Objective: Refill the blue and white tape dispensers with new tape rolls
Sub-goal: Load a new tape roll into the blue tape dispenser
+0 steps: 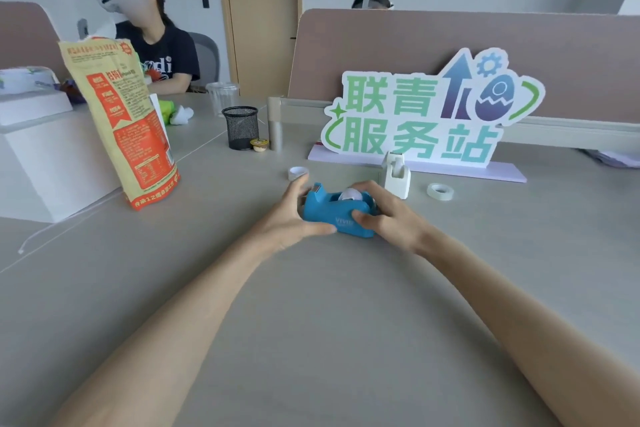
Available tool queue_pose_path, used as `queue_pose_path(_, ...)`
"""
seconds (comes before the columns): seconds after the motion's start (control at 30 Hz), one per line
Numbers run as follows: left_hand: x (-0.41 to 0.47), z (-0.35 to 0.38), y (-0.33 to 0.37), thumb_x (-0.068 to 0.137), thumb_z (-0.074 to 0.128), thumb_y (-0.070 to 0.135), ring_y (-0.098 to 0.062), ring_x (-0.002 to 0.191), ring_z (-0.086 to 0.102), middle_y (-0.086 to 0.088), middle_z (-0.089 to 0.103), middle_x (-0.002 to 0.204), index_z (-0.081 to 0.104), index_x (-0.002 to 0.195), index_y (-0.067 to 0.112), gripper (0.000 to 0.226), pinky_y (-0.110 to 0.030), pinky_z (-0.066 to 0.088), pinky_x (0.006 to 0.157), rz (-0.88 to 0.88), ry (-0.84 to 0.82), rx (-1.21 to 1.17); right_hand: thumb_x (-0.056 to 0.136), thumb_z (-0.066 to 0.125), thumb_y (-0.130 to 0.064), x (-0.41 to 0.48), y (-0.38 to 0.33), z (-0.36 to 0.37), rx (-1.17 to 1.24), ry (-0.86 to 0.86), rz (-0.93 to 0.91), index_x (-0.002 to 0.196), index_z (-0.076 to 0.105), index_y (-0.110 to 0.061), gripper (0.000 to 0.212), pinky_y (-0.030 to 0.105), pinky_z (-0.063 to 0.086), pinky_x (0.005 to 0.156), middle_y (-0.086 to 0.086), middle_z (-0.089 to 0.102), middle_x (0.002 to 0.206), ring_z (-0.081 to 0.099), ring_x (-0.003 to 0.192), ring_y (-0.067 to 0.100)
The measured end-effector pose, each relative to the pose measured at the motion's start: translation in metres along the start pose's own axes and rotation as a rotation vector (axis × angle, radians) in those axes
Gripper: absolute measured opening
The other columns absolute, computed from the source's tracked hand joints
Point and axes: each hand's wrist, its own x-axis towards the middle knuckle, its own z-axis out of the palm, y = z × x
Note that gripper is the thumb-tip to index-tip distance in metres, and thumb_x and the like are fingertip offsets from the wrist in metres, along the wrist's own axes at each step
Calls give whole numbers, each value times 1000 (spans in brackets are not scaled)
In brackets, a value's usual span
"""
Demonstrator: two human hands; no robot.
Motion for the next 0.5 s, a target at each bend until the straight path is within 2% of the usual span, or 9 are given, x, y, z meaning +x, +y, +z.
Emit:
queue_pose_path(0.07, 6, -4, 0, 69, 83, 13, -7, 121, 51, 11, 49, 133, 36, 141, 23, 86, -19, 44, 95, 12, 12, -43, 93, 55, -27, 5, 0, -2, -65, 40, -20, 106, 58, -35, 15, 25, 45, 85, -11, 57, 110, 55, 102, 8)
queue_pose_path(0.17, 10, -7, -3, 70, 82, 12, -12, 111, 60, 2, 60, 124, 53, 123, 23, 61, -25, 50, 90, 21, 31, -58, 95, 55, -34, 12, -6, -5, -213, 155, -111, 111, 67, -25, 22, 25, 48, 91, -14, 60, 114, 55, 108, 8)
queue_pose_path(0.27, 10, -6, -8, 67, 83, 16, -18, 103, 61, -6, 60, 116, 57, 112, 23, 52, -27, 52, 81, 28, 63, -21, 95, 56, -21, 17, -11, -9, -331, 148, -209, 107, 72, -21, 20, 21, 48, 85, -8, 67, 112, 60, 100, 8)
queue_pose_path(0.4, 10, -6, -10, 72, 80, 15, -18, 102, 63, -6, 63, 114, 58, 108, 27, 45, -31, 54, 85, 59, 61, -29, 93, 58, -11, 21, -15, -14, -479, 116, -288, 101, 75, -20, 21, 30, 51, 82, -6, 72, 103, 63, 92, 14)
queue_pose_path(0.5, 11, -6, -11, 72, 77, 22, -13, 98, 63, 1, 64, 111, 57, 103, 36, 40, -32, 53, 89, 82, 56, 1, 91, 57, -1, 21, -20, -17, -569, 118, -334, 97, 75, -15, 24, 30, 50, 78, 0, 72, 98, 63, 91, 19)
